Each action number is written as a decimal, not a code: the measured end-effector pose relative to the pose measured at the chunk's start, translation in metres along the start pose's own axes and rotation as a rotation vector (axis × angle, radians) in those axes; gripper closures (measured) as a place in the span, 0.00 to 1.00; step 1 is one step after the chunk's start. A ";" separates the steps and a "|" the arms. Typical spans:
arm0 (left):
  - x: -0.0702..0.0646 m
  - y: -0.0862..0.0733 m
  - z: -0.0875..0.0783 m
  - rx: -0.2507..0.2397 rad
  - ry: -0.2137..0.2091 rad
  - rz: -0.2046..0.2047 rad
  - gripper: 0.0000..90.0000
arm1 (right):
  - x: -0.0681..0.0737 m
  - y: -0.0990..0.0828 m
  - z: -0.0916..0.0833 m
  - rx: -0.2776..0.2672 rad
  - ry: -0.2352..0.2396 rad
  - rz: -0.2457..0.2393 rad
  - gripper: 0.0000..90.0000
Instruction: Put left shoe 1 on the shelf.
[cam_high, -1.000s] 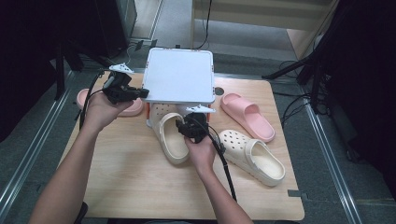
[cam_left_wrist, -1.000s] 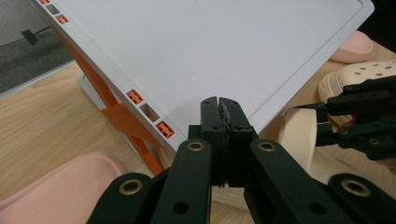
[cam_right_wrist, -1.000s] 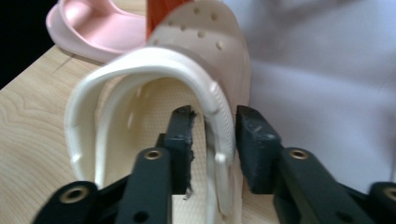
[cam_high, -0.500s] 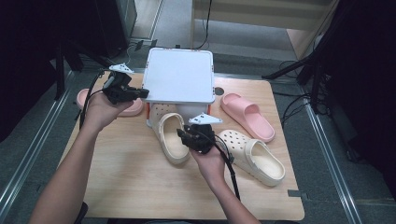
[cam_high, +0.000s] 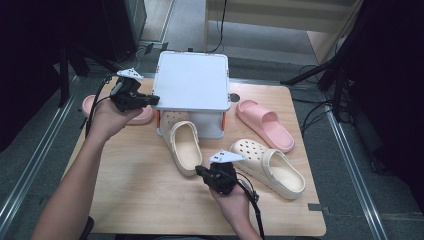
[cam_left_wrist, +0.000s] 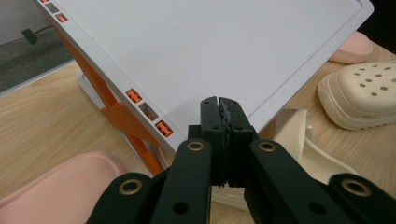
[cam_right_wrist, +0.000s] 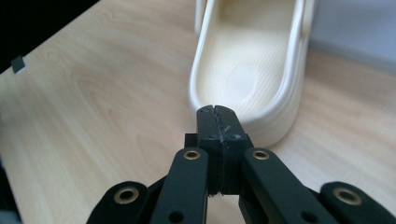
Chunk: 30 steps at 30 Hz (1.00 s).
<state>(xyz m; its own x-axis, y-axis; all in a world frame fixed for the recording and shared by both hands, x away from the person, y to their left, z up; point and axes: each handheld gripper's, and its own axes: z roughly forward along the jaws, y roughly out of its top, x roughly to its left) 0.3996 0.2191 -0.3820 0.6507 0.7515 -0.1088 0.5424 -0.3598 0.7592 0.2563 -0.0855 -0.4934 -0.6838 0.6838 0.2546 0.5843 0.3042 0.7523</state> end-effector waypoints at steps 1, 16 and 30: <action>-0.001 0.000 0.000 -0.001 0.003 -0.001 0.99 | 0.001 -0.002 0.000 0.007 0.001 0.005 1.00; -0.001 0.000 0.000 -0.002 -0.002 0.000 0.99 | 0.010 -0.010 0.031 0.072 0.003 -0.047 1.00; -0.001 0.000 0.000 -0.003 -0.002 0.000 0.99 | 0.004 -0.014 0.034 0.080 -0.032 -0.054 1.00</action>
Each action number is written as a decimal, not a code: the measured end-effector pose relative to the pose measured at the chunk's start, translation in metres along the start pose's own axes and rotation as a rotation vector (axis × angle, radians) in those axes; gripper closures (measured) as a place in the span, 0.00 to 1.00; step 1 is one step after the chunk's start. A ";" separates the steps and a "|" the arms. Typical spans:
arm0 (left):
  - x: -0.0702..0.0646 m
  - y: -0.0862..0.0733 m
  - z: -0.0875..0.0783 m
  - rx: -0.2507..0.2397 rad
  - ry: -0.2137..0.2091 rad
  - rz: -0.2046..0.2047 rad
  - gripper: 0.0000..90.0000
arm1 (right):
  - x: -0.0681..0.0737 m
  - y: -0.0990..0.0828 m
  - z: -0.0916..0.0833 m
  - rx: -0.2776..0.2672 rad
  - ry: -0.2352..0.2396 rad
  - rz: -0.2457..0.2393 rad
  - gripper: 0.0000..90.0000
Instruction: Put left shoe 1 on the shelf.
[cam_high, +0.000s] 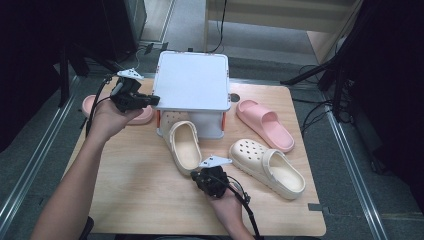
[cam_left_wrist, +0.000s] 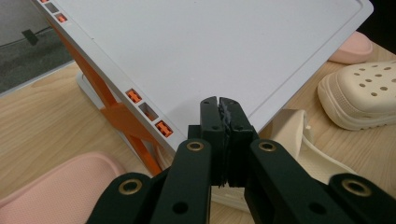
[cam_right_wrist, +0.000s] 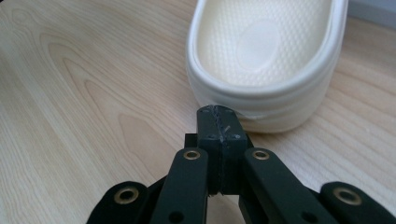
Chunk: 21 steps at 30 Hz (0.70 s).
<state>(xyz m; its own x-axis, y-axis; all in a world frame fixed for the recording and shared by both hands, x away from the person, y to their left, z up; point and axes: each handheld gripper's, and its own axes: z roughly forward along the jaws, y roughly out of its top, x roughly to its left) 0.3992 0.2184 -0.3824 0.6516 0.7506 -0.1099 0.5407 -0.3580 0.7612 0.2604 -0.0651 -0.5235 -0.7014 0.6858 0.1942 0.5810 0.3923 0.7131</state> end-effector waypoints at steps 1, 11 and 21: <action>0.000 0.000 0.000 0.000 0.000 0.000 0.99 | 0.001 0.001 0.000 -0.003 0.001 -0.004 1.00; -0.001 -0.001 0.000 -0.003 0.000 -0.010 0.99 | 0.002 0.028 0.009 -0.036 0.026 -0.018 1.00; 0.000 -0.001 0.000 -0.008 0.002 -0.011 0.99 | -0.010 0.057 0.045 -0.047 0.017 -0.010 1.00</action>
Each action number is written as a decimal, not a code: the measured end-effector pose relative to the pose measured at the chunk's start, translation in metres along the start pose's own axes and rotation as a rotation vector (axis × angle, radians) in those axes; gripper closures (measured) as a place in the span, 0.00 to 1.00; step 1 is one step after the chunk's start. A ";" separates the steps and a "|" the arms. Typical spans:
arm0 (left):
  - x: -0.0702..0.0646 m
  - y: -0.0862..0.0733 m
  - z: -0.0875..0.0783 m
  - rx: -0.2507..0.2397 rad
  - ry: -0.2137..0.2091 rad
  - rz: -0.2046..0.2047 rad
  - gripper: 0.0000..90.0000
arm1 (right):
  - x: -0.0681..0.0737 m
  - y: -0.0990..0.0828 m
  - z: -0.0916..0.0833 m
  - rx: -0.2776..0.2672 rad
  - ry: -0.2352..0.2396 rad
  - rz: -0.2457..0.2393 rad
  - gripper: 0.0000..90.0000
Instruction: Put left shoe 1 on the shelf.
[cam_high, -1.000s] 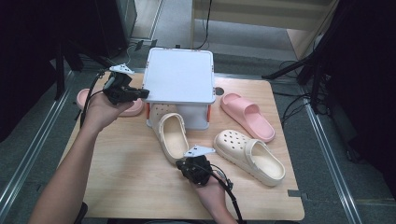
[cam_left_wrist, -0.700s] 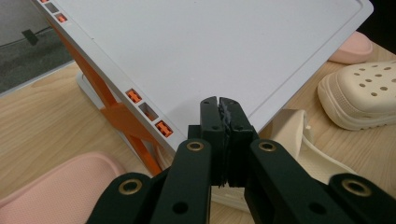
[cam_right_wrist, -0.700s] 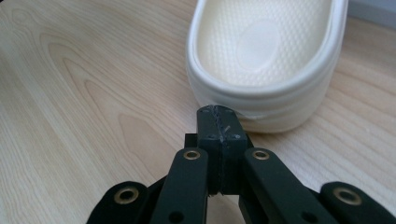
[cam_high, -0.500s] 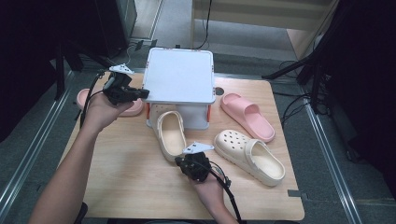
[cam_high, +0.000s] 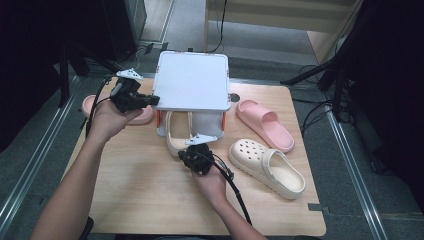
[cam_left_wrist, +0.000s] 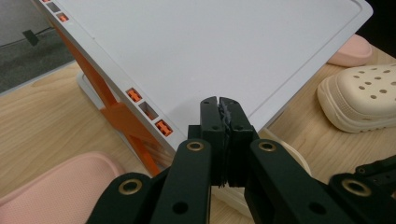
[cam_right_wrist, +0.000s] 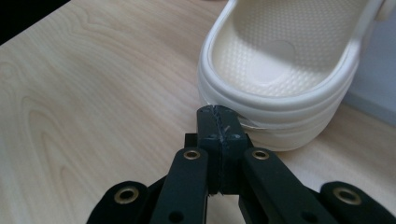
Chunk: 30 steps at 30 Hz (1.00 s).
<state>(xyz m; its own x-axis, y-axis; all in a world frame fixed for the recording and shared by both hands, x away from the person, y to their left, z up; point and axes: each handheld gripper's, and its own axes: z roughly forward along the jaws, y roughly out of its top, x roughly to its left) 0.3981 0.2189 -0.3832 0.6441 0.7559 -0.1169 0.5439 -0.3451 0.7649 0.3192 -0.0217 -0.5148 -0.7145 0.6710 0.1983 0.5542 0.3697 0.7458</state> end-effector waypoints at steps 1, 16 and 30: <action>0.000 0.000 0.000 0.002 -0.001 0.001 0.99 | 0.000 0.002 0.002 0.003 -0.008 -0.008 1.00; -0.002 0.000 0.001 -0.001 0.004 0.010 0.99 | -0.011 0.037 0.037 -0.002 -0.100 -0.044 1.00; -0.006 0.000 0.004 -0.015 0.003 0.004 0.99 | -0.022 0.045 0.048 -0.001 -0.077 -0.034 1.00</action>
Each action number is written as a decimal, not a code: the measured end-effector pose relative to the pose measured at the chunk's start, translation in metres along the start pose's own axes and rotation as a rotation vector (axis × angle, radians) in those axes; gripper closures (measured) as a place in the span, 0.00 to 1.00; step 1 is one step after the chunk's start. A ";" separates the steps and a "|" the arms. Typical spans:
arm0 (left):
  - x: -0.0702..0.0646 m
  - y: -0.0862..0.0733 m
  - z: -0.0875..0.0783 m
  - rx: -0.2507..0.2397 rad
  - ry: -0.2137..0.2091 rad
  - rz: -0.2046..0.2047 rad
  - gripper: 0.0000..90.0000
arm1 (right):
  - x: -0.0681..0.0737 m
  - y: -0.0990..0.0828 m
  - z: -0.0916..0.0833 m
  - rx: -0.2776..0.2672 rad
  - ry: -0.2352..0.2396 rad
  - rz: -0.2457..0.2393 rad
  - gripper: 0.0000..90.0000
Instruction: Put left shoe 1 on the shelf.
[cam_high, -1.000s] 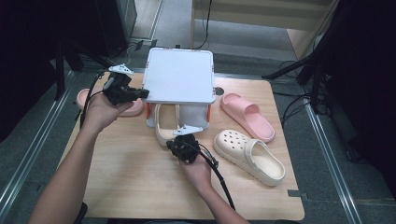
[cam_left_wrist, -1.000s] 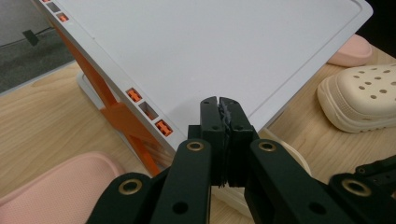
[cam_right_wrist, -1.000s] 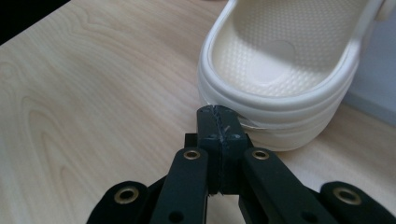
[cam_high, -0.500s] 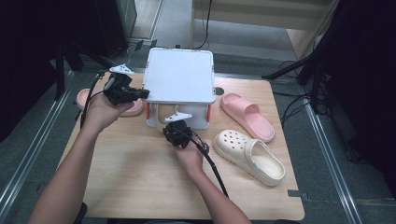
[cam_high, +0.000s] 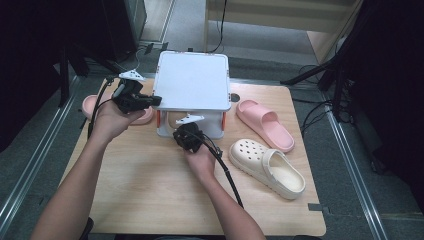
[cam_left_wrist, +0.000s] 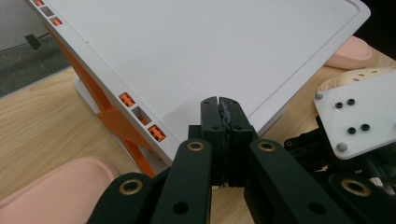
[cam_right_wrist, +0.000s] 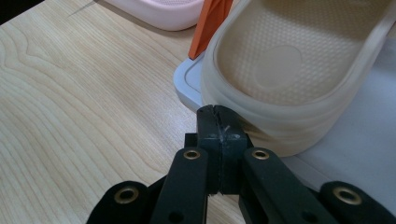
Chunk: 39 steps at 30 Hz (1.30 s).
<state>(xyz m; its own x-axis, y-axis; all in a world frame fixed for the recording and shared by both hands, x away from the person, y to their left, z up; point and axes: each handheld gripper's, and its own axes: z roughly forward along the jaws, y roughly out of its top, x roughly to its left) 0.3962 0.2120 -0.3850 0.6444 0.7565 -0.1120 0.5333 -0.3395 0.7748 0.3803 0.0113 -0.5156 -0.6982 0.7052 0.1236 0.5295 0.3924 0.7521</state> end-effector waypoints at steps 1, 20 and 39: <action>0.000 0.000 0.000 -0.001 0.000 0.002 0.99 | 0.000 0.000 0.000 0.001 -0.001 0.002 1.00; -0.003 0.001 -0.013 0.000 -0.082 -0.097 0.58 | 0.012 -0.014 -0.057 -0.054 0.124 0.018 0.94; -0.037 -0.019 -0.027 -0.010 -0.119 -0.051 0.45 | -0.017 -0.042 -0.148 -0.144 0.192 -0.002 0.69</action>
<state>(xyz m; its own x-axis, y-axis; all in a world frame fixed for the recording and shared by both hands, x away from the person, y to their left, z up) 0.3471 0.2053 -0.3786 0.6773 0.7007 -0.2242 0.5622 -0.2964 0.7721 0.2992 -0.1043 -0.4534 -0.7849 0.5743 0.2325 0.4638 0.2958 0.8351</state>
